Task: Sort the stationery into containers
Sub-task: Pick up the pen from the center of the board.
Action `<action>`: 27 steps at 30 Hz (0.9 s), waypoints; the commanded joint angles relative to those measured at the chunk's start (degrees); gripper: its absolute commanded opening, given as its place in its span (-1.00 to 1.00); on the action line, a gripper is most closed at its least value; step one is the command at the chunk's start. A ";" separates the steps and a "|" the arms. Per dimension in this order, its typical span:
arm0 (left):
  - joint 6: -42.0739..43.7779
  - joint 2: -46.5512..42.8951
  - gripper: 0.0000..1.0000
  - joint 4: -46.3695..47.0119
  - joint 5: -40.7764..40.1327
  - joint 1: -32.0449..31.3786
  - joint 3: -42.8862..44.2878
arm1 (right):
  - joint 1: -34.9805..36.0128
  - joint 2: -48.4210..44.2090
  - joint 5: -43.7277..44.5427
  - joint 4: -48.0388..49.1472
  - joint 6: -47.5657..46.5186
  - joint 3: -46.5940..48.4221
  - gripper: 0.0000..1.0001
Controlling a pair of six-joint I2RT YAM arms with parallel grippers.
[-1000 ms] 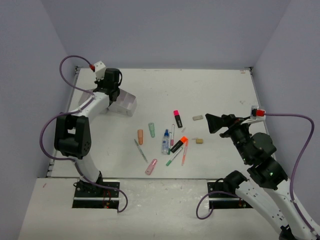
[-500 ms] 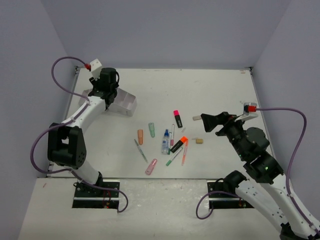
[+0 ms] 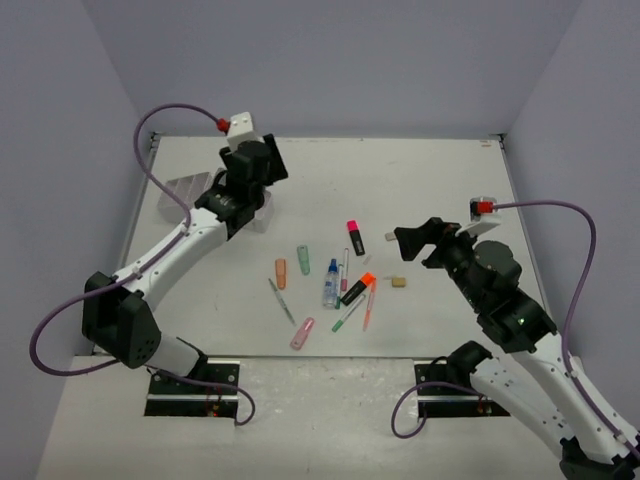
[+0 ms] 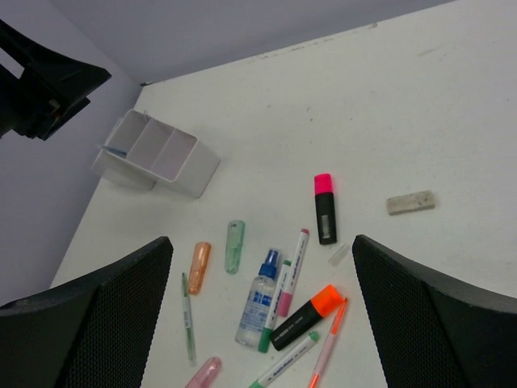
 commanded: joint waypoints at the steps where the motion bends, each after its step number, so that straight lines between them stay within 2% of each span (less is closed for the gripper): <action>1: -1.50 2.21 0.36 -9.11 6.42 -11.43 1.06 | -2.83 5.10 -0.38 -6.09 -2.50 5.67 0.81; 3: -5.34 5.06 0.31 -11.70 4.87 -18.59 0.17 | -5.84 8.40 -3.27 -8.67 -2.05 6.75 0.66; 7: -11.36 7.72 0.30 -15.94 -0.72 -27.74 -1.43 | -7.24 9.29 -5.92 -9.07 -1.87 5.31 0.48; 11: -20.05 7.75 0.02 -23.91 -5.94 -32.59 -2.72 | -7.26 10.10 -7.45 -9.93 -2.04 4.48 0.43; 12: -24.31 6.43 -0.13 -24.96 -7.19 -33.11 -4.92 | -7.34 10.18 -7.89 -10.22 -2.12 4.18 0.43; 14: -31.29 4.11 -0.20 -26.48 -8.32 -33.16 -9.76 | -7.31 10.25 -7.88 -10.22 -2.21 3.46 0.43; 17: -38.35 3.05 -0.22 -27.78 -9.53 -32.90 -14.78 | -7.28 11.30 -9.13 -9.56 -2.15 3.00 0.43; 21: -47.12 6.14 -0.23 -33.60 -10.91 -32.19 -15.24 | -7.26 12.91 -11.47 -8.62 -2.21 3.15 0.41; 27: -49.14 10.07 -0.23 -33.46 -9.99 -29.43 -16.42 | -7.26 12.93 -12.24 -7.99 -2.49 2.45 0.40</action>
